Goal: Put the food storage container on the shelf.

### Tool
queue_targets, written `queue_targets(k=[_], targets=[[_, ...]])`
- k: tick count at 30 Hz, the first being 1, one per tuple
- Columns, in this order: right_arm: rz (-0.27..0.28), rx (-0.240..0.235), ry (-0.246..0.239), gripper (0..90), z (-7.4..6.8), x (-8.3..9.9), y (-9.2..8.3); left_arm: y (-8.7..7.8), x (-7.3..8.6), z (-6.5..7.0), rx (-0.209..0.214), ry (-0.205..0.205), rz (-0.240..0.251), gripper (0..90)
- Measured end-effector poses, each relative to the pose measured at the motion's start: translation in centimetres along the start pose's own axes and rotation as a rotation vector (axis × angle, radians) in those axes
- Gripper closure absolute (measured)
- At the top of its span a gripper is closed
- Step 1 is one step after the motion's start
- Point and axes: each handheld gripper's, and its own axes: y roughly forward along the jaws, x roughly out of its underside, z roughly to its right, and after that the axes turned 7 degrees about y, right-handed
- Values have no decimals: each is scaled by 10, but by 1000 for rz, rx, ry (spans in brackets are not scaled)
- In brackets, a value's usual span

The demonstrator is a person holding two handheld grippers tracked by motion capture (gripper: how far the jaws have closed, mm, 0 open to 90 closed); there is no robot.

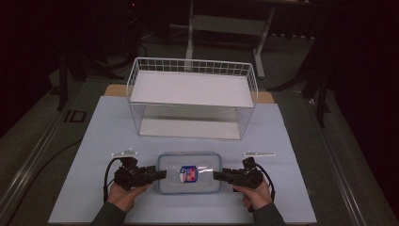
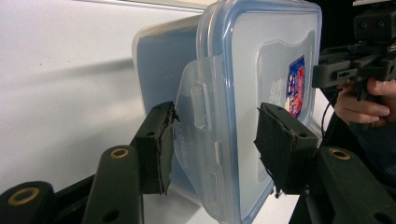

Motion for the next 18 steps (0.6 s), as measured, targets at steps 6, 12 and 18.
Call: queue_targets(k=[6,12,18], targets=[[9,-2,-16,515,-2,-1,-2,-2,-2,2,-2,6,15,479],[24,-4,-32,516,-5,-2,-2,-5,-4,2,-6,10,45,480],[40,-7,-50,517,-10,-4,-4,-9,-7,4,-9,7,70,481]])
